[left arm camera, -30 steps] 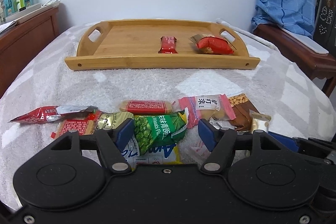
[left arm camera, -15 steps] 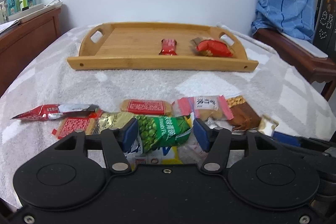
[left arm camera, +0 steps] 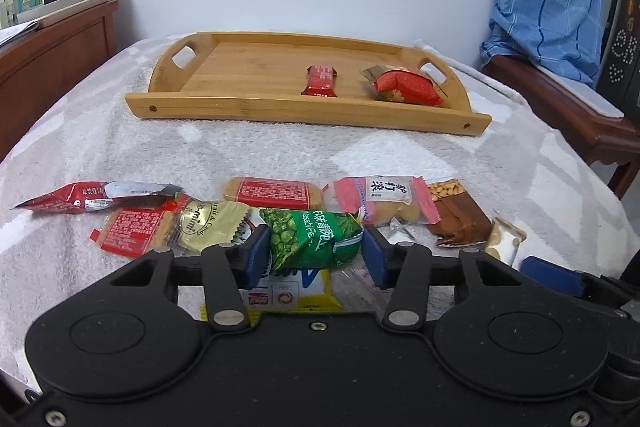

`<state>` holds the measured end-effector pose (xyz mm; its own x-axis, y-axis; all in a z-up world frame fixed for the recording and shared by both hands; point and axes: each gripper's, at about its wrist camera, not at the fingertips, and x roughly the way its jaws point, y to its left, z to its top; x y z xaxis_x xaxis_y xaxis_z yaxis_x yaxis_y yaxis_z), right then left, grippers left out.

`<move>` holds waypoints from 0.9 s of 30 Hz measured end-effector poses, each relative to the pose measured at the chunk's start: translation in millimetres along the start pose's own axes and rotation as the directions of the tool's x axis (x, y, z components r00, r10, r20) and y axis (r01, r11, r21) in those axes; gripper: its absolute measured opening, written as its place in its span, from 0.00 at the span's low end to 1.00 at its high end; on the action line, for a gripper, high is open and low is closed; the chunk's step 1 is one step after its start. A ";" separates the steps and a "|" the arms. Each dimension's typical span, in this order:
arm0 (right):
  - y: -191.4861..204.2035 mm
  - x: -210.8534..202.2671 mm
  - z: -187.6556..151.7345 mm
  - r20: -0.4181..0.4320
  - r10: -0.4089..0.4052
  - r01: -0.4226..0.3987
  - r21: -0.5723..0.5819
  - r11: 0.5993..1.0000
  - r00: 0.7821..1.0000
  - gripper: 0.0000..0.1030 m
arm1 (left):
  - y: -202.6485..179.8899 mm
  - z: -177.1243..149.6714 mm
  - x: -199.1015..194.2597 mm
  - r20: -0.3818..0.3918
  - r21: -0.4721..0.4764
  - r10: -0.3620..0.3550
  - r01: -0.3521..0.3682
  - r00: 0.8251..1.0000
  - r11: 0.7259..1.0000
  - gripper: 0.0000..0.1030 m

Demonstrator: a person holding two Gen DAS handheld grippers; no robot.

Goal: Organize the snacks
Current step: 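Grasp the green pea snack with the left tool while the right tool grasps the white-gold wafer pack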

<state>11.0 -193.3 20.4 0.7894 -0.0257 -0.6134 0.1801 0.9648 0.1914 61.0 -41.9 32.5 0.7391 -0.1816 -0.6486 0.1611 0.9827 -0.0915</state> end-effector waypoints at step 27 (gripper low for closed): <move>0.9 -1.1 15.6 0.008 0.096 -0.096 0.001 0.995 0.995 0.18 | 5.4 24.9 -16.4 0.076 0.014 0.016 -0.017 0.997 1.000 0.45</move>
<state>19.4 -196.5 33.2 0.8076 0.0650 -0.5862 0.1044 0.9625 0.2505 66.0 -34.5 61.5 0.7894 -0.1682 -0.5904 0.1574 0.9850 -0.0701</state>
